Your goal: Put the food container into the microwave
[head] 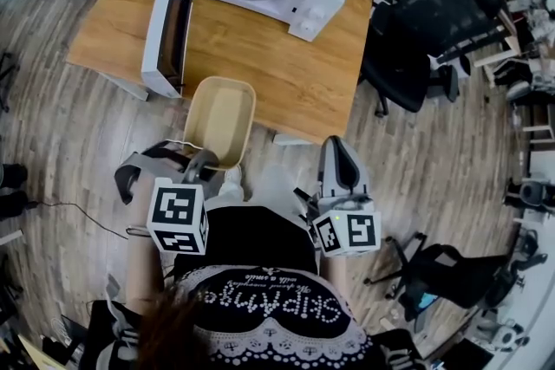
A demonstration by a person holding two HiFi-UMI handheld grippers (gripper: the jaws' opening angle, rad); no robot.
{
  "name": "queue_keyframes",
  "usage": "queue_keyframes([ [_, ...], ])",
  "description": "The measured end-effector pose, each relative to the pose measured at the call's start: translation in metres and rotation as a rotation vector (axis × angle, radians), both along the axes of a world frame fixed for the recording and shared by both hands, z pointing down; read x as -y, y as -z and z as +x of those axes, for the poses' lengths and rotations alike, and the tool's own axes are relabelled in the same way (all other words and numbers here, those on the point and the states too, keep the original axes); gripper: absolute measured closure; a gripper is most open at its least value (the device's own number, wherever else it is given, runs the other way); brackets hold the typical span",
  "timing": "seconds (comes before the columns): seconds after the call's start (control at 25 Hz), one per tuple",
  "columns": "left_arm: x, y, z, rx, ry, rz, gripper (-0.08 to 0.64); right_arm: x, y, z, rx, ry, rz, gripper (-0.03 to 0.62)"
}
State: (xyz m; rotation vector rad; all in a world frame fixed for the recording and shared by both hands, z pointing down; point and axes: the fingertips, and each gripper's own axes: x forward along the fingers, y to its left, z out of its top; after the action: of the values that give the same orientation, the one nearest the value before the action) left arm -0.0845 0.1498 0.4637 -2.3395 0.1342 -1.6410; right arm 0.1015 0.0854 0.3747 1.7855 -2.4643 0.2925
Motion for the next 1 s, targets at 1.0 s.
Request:
queue_keyframes([
  [1.0,0.117,-0.014,0.026,0.036,0.112,-0.05,0.518,0.136,-0.031,0.012,0.037,0.121,-0.08,0.554],
])
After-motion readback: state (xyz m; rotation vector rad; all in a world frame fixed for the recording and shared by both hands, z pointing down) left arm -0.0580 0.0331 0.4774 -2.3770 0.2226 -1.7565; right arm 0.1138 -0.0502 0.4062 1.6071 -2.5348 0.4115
